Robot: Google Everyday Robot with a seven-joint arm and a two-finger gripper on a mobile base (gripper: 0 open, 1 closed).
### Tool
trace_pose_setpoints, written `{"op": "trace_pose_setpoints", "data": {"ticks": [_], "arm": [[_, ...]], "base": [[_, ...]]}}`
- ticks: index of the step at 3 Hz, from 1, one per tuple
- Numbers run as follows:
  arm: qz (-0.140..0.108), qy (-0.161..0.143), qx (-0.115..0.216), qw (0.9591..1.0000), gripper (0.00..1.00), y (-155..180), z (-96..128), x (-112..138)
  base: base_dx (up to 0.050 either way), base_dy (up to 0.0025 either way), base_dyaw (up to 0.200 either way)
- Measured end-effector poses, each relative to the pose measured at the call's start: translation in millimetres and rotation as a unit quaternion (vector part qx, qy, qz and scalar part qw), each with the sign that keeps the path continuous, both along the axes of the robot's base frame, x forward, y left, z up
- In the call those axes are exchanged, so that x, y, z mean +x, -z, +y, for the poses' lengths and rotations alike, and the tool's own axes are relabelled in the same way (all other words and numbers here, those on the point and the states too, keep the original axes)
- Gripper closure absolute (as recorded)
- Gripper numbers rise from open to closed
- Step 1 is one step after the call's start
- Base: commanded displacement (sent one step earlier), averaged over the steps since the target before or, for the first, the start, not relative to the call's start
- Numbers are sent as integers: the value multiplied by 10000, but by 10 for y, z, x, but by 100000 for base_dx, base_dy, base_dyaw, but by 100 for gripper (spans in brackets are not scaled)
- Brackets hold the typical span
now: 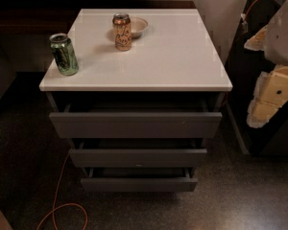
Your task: Place orange can into bottom drawer
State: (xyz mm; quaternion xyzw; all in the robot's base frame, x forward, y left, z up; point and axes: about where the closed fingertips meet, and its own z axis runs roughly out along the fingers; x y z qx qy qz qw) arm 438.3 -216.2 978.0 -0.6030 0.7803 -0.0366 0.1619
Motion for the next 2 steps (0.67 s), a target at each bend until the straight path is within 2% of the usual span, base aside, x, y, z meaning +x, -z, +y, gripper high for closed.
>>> {"op": "trace_pose_setpoints", "data": {"ticks": [1, 2], "arm": [[-1, 0, 0, 10000, 0, 0, 0, 0], [-110, -110, 42, 9999, 0, 71, 43, -14]], "base": [[0, 0, 0], [0, 0, 0]]}}
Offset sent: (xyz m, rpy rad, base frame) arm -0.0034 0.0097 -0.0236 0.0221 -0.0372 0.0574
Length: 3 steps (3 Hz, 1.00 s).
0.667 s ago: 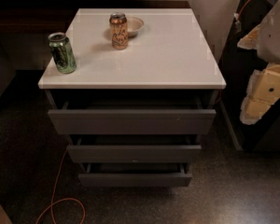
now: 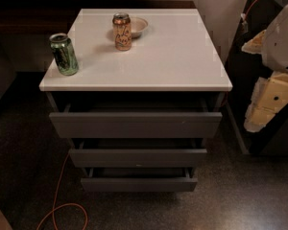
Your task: Place orange can into bottom drawer
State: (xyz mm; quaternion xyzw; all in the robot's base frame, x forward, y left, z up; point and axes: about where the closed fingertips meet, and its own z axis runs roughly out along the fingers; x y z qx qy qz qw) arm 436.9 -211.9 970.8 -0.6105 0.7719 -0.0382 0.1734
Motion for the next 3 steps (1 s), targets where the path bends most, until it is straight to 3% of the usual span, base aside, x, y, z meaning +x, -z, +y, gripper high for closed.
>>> {"op": "trace_pose_setpoints", "data": {"ticks": [1, 3], "arm": [[-120, -205, 176, 9996, 0, 202, 96, -25], [-52, -487, 573, 9972, 0, 815, 352, -34]], "base": [[0, 0, 0], [0, 0, 0]]}}
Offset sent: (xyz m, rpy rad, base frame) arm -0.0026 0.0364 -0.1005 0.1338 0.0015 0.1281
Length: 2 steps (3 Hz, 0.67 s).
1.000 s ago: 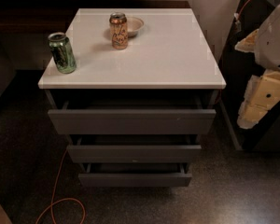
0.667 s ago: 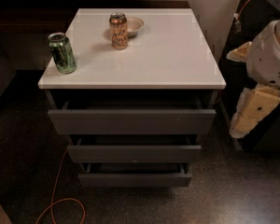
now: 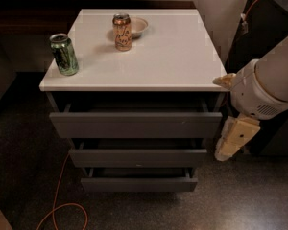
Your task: Place orange can into bottom drawer
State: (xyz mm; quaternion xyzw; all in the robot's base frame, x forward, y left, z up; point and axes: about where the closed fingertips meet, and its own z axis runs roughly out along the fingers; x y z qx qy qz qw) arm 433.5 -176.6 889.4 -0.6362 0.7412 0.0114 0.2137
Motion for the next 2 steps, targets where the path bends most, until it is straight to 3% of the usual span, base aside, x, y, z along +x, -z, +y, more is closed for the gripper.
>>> {"op": "trace_pose_setpoints", "data": {"ticks": [2], "arm": [[183, -225, 413, 9987, 0, 593, 429, -40]], "base": [[0, 0, 0]]}}
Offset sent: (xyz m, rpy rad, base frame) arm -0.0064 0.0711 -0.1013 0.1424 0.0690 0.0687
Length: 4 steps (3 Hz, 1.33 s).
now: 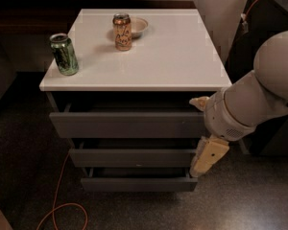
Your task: Place orange can into bottom drawer
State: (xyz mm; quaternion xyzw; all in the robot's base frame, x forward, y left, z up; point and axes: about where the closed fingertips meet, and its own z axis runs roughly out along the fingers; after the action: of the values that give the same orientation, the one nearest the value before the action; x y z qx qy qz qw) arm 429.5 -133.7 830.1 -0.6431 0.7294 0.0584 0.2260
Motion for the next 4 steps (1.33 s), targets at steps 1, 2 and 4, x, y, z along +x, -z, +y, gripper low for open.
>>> {"op": "trace_pose_setpoints", "data": {"ticks": [1, 2, 4], "arm": [[43, -205, 0, 9998, 0, 309, 215, -47], [43, -206, -1, 9998, 0, 309, 215, -47], [256, -414, -316, 9983, 0, 936, 328, -19]], "base": [[0, 0, 0], [0, 0, 0], [0, 0, 0]]}}
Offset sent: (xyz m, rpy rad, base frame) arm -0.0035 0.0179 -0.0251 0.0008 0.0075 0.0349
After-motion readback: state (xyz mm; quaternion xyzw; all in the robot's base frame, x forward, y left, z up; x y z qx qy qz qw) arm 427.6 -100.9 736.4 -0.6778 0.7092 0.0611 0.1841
